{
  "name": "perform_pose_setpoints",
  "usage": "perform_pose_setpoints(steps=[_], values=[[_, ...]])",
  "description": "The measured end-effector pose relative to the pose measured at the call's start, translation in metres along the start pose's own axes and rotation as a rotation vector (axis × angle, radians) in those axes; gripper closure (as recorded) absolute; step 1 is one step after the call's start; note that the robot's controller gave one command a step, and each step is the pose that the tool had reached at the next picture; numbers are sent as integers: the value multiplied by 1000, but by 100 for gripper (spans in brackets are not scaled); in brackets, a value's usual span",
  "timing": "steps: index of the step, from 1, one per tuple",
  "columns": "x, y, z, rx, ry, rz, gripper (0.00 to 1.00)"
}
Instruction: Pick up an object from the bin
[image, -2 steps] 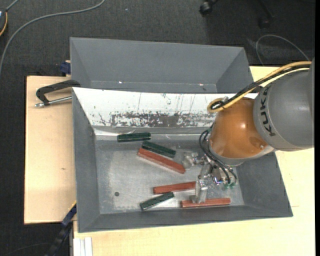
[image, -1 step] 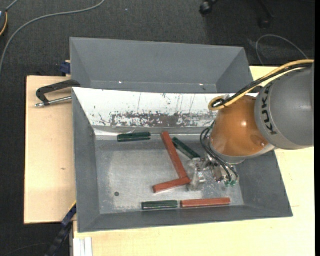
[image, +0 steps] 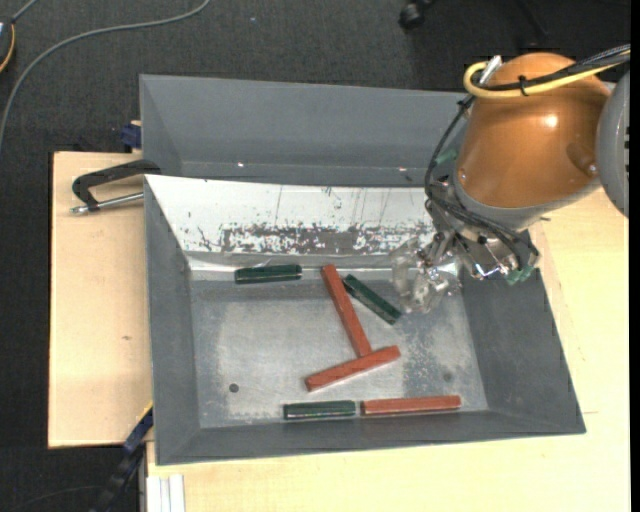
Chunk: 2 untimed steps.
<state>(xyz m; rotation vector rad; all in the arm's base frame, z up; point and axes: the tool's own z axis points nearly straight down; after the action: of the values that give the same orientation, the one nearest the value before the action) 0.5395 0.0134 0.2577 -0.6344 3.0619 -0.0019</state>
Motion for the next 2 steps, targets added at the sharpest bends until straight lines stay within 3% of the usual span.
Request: perform_pose_setpoints(steps=[1, 2], values=[[2, 0, 4, -3, 7, 2, 0], [30, 2, 125, -8, 20, -18, 0]])
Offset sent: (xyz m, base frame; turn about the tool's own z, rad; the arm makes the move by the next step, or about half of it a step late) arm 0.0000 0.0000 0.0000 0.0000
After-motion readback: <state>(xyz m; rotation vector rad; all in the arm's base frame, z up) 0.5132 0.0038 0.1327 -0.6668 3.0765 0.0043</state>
